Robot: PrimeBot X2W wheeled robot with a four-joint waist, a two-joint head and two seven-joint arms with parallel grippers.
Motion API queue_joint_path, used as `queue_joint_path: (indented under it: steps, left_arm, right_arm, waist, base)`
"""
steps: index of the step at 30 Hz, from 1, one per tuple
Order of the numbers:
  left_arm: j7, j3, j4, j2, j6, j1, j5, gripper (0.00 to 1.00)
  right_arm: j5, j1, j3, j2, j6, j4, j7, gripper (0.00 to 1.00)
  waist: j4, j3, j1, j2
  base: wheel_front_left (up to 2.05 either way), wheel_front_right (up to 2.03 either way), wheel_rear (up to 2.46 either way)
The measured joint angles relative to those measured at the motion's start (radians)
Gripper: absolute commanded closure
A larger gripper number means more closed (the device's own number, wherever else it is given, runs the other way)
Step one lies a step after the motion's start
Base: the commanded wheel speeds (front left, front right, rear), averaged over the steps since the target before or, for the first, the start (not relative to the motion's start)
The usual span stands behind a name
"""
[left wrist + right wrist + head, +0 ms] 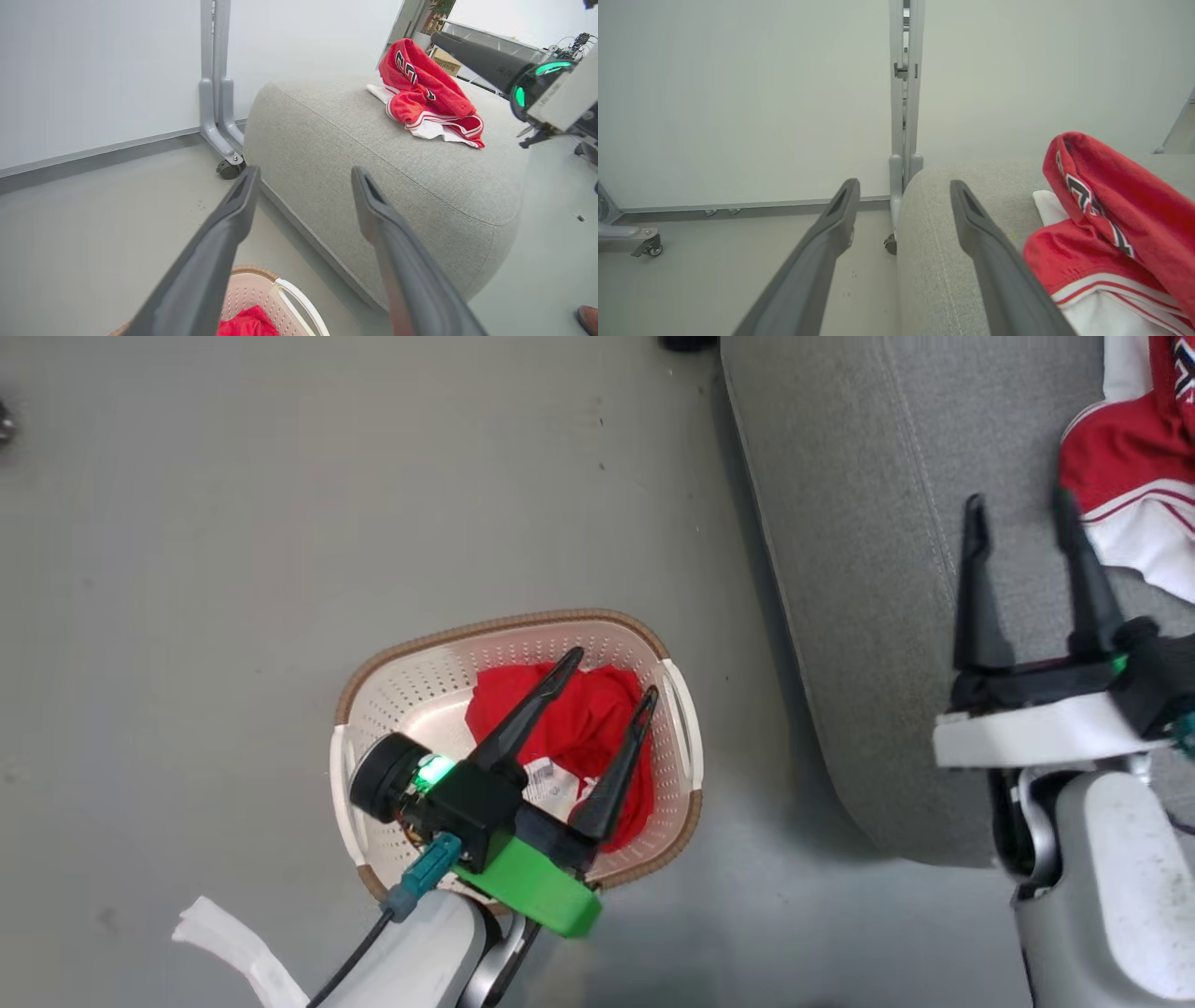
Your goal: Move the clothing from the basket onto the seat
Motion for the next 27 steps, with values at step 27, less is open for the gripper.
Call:
queue_joint_path:
  steps: [27]
  left_arm:
    - [0.000, 0.532, -0.121, -0.118, 0.016, 0.483, 0.166, 0.00]
  right_arm:
    - [-0.045, 0.459, 0.096, 0.013, 0.000, -0.031, 0.000, 0.00]
  waist:
    - [0.166, -0.477, 0.0000, 0.0000]
  base:
    - [0.00, 0.00, 0.00]
